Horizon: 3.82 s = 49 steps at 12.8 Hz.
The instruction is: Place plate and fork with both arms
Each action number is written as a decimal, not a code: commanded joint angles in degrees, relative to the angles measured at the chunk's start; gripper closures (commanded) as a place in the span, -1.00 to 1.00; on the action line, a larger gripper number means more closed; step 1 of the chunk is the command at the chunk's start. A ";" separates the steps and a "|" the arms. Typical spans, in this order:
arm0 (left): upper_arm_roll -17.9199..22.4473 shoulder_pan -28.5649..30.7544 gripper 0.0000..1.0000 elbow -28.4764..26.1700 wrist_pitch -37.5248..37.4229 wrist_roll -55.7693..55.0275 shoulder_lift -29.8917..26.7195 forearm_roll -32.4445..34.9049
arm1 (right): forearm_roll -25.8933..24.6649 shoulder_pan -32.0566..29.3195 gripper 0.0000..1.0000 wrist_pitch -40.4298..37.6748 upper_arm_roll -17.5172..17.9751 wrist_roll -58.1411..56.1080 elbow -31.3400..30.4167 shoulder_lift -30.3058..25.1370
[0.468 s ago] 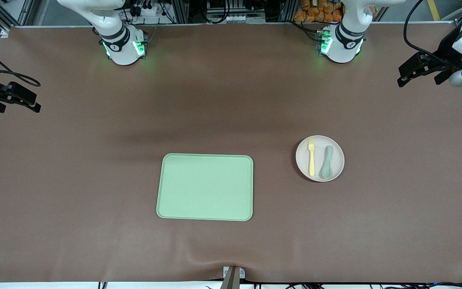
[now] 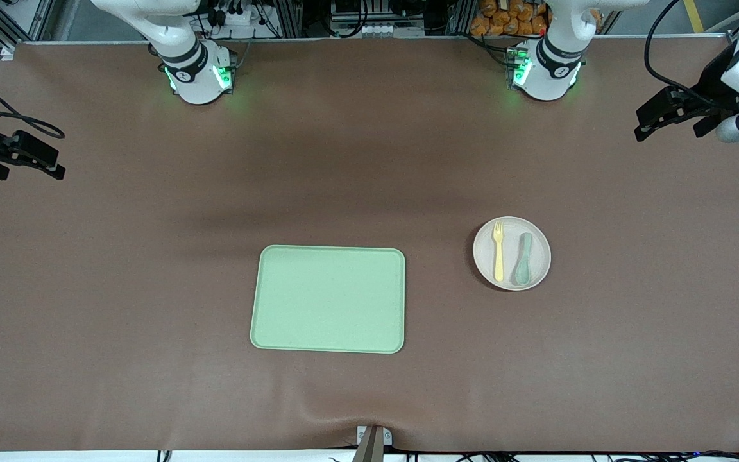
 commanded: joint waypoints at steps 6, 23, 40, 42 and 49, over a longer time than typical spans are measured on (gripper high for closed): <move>-0.19 2.45 -1.00 -13.32 16.15 0.39 7.30 -2.87 | -0.38 -1.01 -1.00 -0.68 0.45 -0.77 -0.02 -0.55; -1.77 3.51 -0.40 -30.23 55.82 3.21 27.07 -9.75 | -0.12 -1.10 -1.00 -0.68 0.45 -0.77 -0.02 -0.46; -1.95 2.90 0.53 -29.53 57.33 3.21 31.65 -9.83 | -0.03 -1.10 -1.00 -0.95 0.36 -0.86 0.06 -0.37; -1.95 2.81 0.70 -29.44 57.33 3.21 31.65 -9.75 | -0.03 -1.10 -1.00 -0.95 0.36 -0.77 0.06 -0.37; -3.96 2.81 1.00 -27.95 57.24 3.29 31.56 -9.84 | -0.03 -1.10 -1.00 -0.95 0.36 -0.77 0.15 -0.28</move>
